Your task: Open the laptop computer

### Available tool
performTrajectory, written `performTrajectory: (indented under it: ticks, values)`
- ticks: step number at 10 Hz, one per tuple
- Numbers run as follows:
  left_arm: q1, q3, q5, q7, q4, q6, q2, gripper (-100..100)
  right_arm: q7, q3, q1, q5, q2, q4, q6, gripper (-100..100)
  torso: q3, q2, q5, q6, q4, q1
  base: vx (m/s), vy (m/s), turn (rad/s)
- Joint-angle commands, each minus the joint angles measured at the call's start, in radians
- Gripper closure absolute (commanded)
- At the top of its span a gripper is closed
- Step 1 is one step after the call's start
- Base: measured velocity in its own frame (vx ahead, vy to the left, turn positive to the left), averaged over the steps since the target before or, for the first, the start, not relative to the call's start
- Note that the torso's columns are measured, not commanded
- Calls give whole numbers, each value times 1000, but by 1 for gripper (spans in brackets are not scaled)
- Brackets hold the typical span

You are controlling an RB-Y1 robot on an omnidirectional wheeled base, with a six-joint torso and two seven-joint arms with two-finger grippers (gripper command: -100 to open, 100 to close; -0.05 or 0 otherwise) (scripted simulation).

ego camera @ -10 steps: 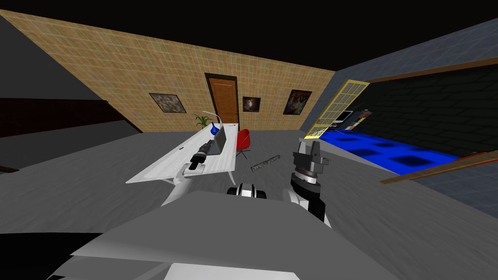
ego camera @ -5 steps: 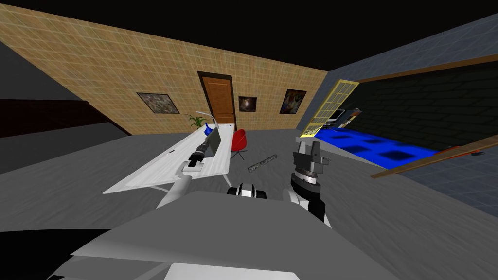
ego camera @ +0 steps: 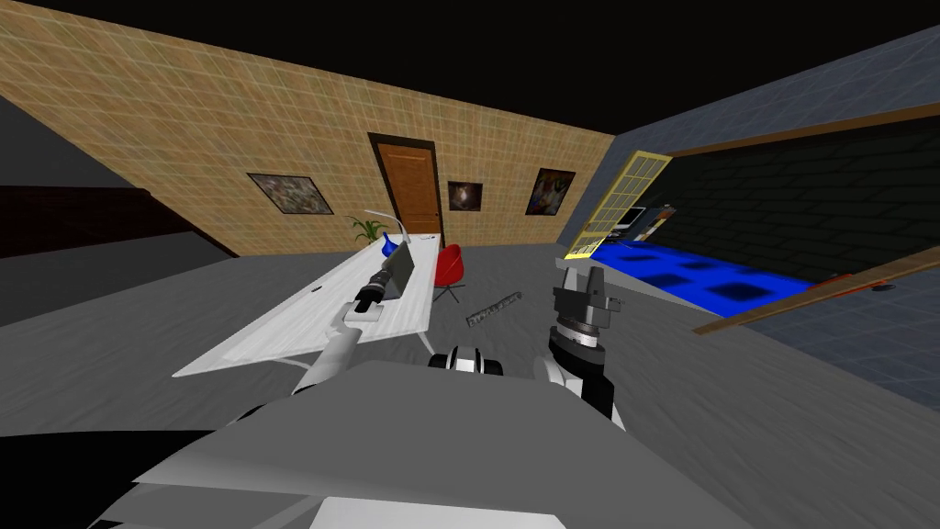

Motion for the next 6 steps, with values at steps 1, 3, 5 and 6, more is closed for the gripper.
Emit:
performTrajectory:
  ticks: [1, 3, 5, 6]
  values:
    - [-27, 0, 44, 49, 19, 10, -15, 100, 0, 0, 0, 0, 0, 0, 0, 0, 1, 1, 2, 1, 1, 3, -31, 110, 16]
    - [-45, 0, 74, 82, 32, 17, -25, 100, 0, 0, 0, 0, 0, 0, 0, 0, 1, 0, 5, 0, -1, 8, -72, 122, 1]
    - [-62, 1, 104, 115, 45, 24, -35, 100, 0, 0, 0, 0, 0, 0, 0, 0, -1, -3, 4, -2, -2, 6, -52, 124, 13]
    - [-71, 1, 118, 132, 51, 28, -40, 100, 0, 0, 0, 0, 0, 0, 0, 0, -3, -5, 3, -2, -3, 5, -32, 110, 18]
